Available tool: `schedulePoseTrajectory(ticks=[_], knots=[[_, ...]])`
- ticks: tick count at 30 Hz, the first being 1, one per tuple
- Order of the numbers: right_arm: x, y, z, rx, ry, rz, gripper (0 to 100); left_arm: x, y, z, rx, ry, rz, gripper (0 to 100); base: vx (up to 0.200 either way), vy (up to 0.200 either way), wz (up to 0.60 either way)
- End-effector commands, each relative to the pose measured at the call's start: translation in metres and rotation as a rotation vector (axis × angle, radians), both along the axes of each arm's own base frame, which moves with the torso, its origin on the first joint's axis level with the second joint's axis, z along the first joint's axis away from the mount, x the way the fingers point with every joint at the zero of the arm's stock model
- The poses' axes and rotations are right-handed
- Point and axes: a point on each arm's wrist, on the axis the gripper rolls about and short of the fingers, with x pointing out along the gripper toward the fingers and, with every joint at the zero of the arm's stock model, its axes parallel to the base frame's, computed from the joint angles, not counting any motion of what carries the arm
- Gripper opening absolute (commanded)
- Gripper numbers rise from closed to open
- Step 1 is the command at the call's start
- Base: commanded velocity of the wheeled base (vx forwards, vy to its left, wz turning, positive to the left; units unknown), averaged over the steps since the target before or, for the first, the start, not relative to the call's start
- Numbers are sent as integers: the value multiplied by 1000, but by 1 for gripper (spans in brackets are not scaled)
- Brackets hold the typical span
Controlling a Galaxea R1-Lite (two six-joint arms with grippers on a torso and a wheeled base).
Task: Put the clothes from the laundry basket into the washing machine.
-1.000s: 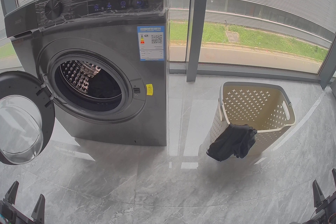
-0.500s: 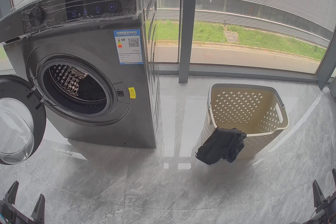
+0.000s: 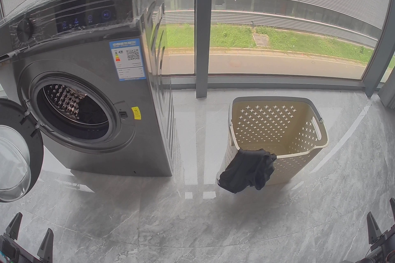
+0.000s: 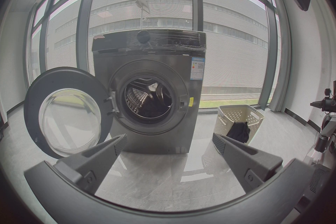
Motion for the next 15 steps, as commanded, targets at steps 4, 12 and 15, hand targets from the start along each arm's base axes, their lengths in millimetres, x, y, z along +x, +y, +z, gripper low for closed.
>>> schedulePoseTrajectory(ticks=[4, 12, 15], knots=[[1, 0, -5, 1, 16, 0, 100, 0, 0, -5, -6, 2, 1, 100, 0, 0, 0], [1, 0, -5, -2, 18, 0, 100, 0, 0, -5, -10, 4, 1, 100, 0, -150, 0], [1, 0, -5, -7, 18, 1, 100, 0, 0, -5, -9, 2, 1, 100, 0, -200, 0]])
